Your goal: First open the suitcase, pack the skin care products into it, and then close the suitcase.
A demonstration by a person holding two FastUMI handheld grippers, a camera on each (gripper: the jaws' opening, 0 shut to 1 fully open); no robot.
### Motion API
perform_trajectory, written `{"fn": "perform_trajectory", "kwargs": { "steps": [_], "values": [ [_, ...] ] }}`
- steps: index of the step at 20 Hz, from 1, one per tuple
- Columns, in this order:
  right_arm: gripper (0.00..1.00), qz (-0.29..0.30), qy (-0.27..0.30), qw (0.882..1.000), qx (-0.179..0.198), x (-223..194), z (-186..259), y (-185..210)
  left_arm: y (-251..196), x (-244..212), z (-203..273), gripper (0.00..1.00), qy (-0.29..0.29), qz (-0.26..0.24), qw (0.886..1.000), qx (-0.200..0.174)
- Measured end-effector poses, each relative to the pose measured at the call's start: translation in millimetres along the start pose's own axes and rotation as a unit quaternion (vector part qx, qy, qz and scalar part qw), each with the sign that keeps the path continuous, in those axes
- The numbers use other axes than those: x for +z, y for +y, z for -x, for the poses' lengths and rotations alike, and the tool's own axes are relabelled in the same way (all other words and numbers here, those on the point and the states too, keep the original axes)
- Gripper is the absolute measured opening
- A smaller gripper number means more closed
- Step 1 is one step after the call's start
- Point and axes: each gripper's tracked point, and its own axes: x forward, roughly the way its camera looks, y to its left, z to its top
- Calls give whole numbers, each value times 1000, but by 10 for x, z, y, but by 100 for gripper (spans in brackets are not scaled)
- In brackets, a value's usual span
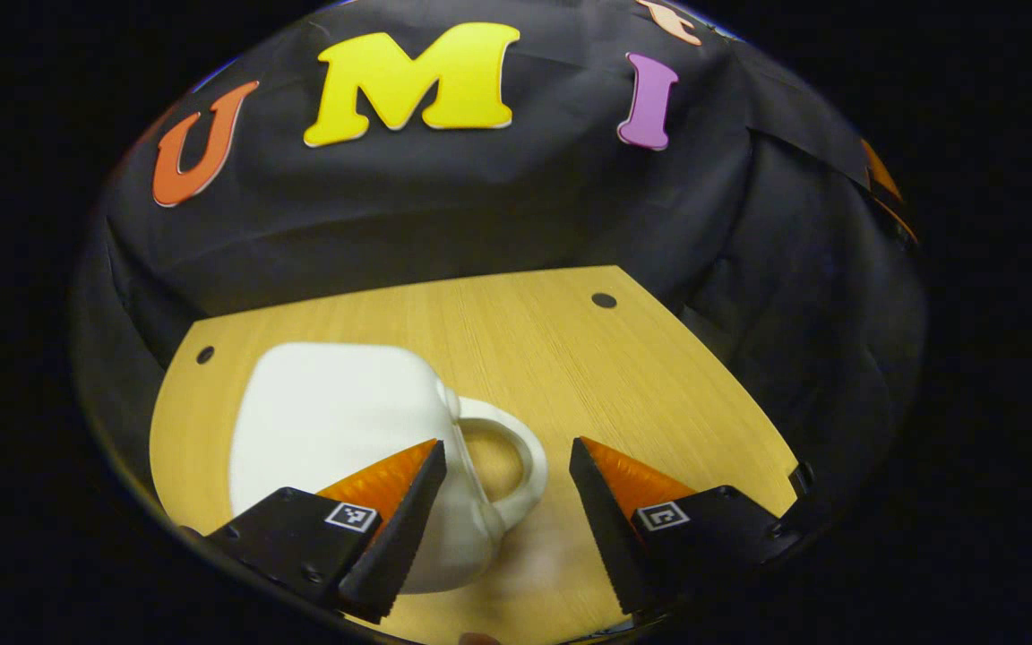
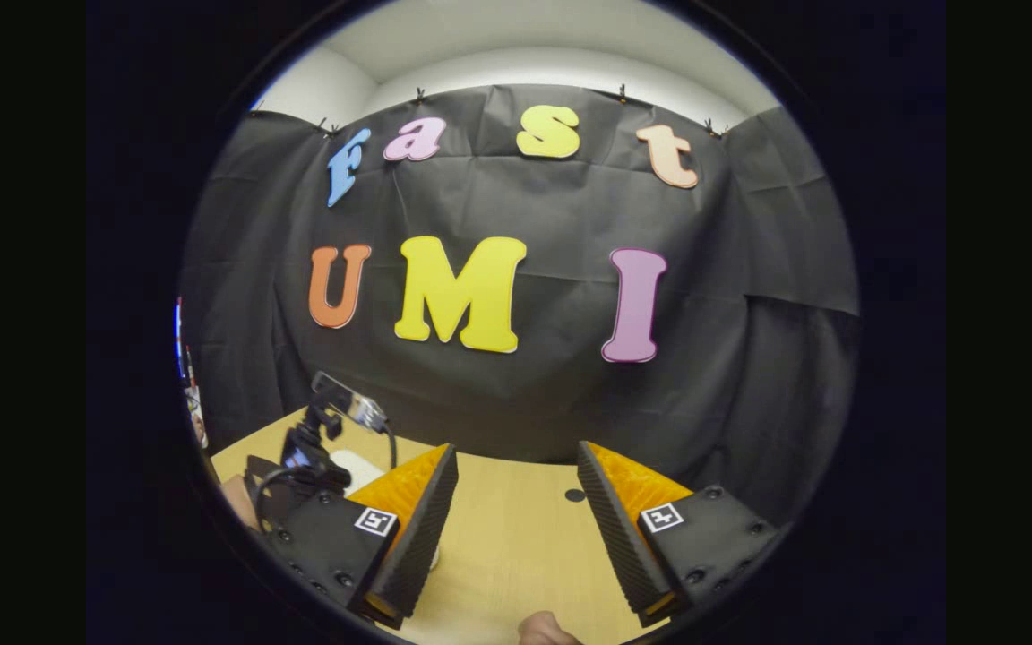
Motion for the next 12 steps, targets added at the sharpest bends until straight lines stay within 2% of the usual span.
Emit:
{"fn": "perform_trajectory", "kwargs": {
  "steps": [1,5,6,7,10,11,12],
  "values": [
    [80,-3,-3,1000,-3,54,-51,81,167,181,102,96,-24,-2,999,20],
    [80,-13,-9,1000,-17,203,-238,422,844,850,552,97,-97,11,992,78],
    [78,-15,-6,1000,-20,188,-269,504,815,795,733,97,-118,18,989,90],
    [78,-18,-2,1000,-20,179,-298,601,1019,1001,862,97,-137,26,985,101],
    [80,-20,9,1000,-20,124,-325,833,1243,1216,1136,97,-177,45,977,111],
    [78,-17,11,1000,-23,116,-327,870,1280,1257,1233,97,-183,44,976,109],
    [80,-16,17,999,-27,90,-322,885,1327,1283,1325,97,-188,37,975,113]
  ]
}}
